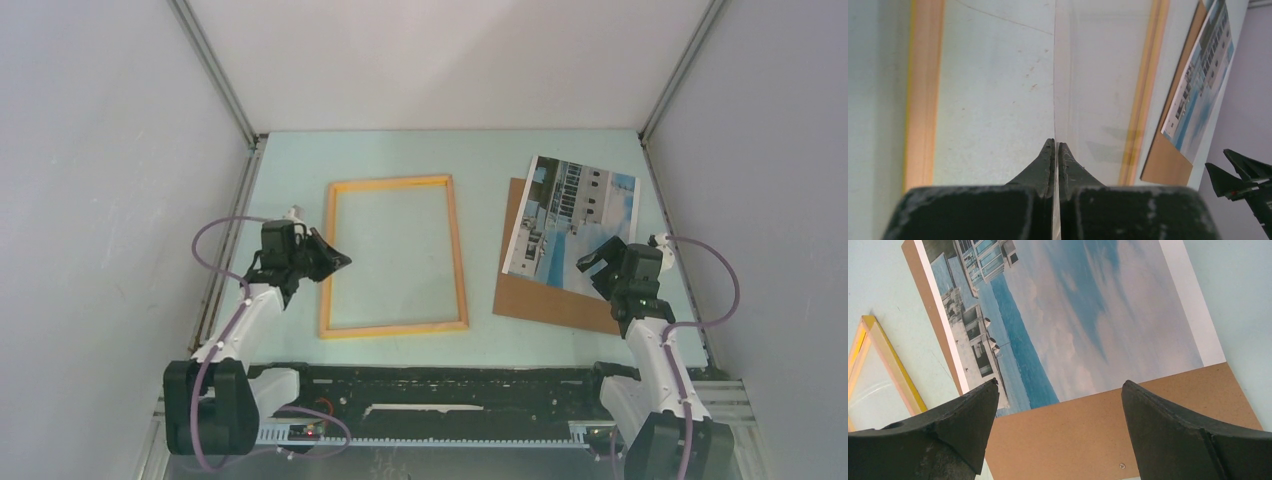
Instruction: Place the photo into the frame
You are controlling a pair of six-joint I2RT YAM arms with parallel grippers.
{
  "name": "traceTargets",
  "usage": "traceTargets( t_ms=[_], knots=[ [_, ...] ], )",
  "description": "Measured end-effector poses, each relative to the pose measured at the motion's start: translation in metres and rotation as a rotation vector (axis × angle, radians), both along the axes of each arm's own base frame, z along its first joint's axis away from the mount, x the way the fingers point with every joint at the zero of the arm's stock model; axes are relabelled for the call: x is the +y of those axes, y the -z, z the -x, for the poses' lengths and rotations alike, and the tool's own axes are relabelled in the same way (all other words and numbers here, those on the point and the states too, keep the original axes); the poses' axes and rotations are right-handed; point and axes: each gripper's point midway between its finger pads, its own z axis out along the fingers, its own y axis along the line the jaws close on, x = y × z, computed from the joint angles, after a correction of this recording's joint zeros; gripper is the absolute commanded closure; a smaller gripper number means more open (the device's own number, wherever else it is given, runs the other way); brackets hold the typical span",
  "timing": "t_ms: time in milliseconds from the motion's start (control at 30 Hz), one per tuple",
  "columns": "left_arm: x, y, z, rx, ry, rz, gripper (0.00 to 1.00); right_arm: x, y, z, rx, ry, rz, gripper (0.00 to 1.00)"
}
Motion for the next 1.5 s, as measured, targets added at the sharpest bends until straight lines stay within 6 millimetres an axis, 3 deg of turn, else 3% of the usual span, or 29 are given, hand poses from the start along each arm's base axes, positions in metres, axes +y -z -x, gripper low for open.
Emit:
traceTargets(
  t_ms=[300,533,933,1500],
  knots=[
    [0.019,0.01,0.003,-0.011,-0.049,-0.008,1.0,0.002,0.0,0.0,0.0,-0.007,-0.001,0.0],
    [0.023,0.008,-0.005,-0.037,-0.055,0.005,1.0,0.002,0.001,0.0,0.005,-0.01,-0.002,0.0],
    [0.026,0.025,-0.006,0.027,-0.057,0.029,1.0,0.004,0.004,0.0,0.018,-0.019,-0.004,0.0],
    [0.032,0.029,-0.007,0.04,-0.074,0.042,1.0,0.007,0.008,0.0,0.029,-0.027,-0.008,0.0]
  ],
)
